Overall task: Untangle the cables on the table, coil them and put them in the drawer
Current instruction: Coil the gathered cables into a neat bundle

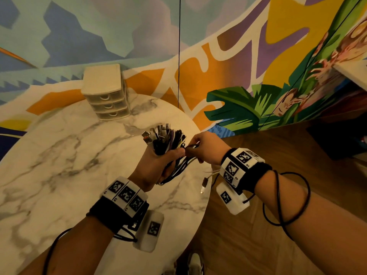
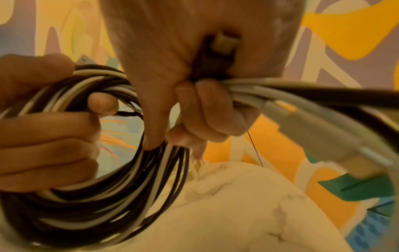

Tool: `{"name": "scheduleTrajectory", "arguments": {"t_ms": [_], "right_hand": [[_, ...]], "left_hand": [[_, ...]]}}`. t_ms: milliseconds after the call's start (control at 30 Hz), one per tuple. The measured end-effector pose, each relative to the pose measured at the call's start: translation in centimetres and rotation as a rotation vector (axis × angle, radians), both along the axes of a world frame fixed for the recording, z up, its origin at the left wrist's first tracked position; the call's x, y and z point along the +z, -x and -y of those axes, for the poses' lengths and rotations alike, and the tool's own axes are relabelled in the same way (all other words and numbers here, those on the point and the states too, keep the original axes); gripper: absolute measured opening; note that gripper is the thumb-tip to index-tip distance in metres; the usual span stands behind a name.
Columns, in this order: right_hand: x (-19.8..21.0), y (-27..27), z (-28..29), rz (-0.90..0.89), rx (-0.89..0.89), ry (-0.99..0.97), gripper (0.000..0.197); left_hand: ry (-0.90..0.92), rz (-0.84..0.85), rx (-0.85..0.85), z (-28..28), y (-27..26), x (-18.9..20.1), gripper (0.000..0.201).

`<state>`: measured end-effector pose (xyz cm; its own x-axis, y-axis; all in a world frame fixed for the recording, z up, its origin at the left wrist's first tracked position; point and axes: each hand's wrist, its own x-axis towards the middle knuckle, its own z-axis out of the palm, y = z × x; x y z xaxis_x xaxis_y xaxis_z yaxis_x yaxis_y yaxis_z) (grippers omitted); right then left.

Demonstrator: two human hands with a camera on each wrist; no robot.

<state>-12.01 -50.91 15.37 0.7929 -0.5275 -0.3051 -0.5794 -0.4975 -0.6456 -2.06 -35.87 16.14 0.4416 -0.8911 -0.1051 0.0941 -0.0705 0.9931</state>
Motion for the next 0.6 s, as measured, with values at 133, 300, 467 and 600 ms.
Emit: {"name": "scheduleTrajectory", "arguments": {"t_ms": [133, 300, 467, 600], "right_hand": [[0.6, 0.1, 0.2, -0.21, 0.148, 0.028, 0.061], [2.2, 0.1, 1.3, -0.359, 0.254, -0.19, 0.028], [1.7, 0.7, 2.1, -0.322, 0.178, -0.368, 0.023], [-0.1, 1.5, 2.3, -0.259, 0.001, -0.381, 0.028]], "left_hand": [[-0.019, 0.129, -0.029, -0.4, 0.5, 0.6, 0.031], [-0.113, 0.267, -0.202, -1.4, 1.8, 0.7, 0.021], [-0.048, 0.737, -0.433, -2.3, 1.7, 0.4, 0.025], [0.1, 1.02, -0.737, -2.8, 2.5, 0.6, 0.016]]}}
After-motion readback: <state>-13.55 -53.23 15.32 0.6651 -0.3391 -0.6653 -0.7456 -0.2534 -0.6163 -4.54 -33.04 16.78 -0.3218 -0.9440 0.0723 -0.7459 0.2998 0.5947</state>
